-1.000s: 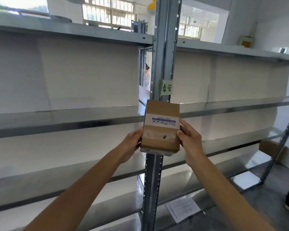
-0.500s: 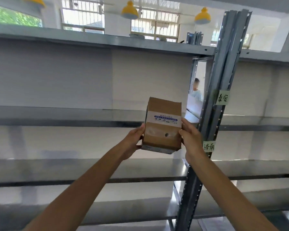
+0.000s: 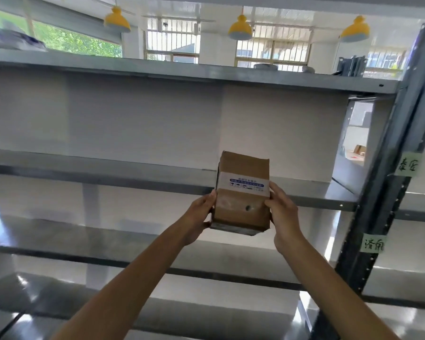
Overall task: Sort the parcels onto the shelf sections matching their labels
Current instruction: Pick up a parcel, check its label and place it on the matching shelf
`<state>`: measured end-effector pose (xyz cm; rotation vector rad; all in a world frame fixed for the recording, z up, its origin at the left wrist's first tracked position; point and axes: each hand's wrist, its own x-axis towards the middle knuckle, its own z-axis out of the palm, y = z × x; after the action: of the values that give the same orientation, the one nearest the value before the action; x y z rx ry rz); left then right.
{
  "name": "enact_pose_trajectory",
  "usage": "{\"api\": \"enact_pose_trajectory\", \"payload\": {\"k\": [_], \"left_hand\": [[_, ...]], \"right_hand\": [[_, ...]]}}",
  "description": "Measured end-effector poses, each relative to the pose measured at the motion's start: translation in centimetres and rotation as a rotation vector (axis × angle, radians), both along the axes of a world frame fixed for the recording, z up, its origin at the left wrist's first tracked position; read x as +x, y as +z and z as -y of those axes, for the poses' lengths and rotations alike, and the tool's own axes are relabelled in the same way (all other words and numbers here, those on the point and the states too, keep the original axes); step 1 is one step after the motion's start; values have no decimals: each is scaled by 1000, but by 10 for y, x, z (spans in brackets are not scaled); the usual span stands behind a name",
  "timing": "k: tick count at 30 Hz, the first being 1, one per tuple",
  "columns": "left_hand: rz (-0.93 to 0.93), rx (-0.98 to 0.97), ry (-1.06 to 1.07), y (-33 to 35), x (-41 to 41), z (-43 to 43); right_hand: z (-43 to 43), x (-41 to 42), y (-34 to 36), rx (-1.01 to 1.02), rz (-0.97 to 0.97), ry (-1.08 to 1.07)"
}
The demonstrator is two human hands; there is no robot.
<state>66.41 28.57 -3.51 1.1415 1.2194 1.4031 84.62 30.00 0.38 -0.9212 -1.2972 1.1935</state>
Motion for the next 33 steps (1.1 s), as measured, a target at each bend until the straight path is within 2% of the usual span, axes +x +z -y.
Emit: {"api": "enact_pose_trajectory", "payload": {"k": [11, 17, 26, 33], "left_hand": [[22, 26, 136, -2, -54, -18], [33, 63, 204, 9, -80, -48], [13, 60, 275, 12, -120, -71], [11, 80, 297, 17, -168, -77]], "right_hand": [[-46, -57, -1, 15, 2, 162], [-84, -86, 12, 31, -4, 179], [-114, -122, 8, 108, 28, 375], [-115, -170, 1, 124, 3, 370]]}}
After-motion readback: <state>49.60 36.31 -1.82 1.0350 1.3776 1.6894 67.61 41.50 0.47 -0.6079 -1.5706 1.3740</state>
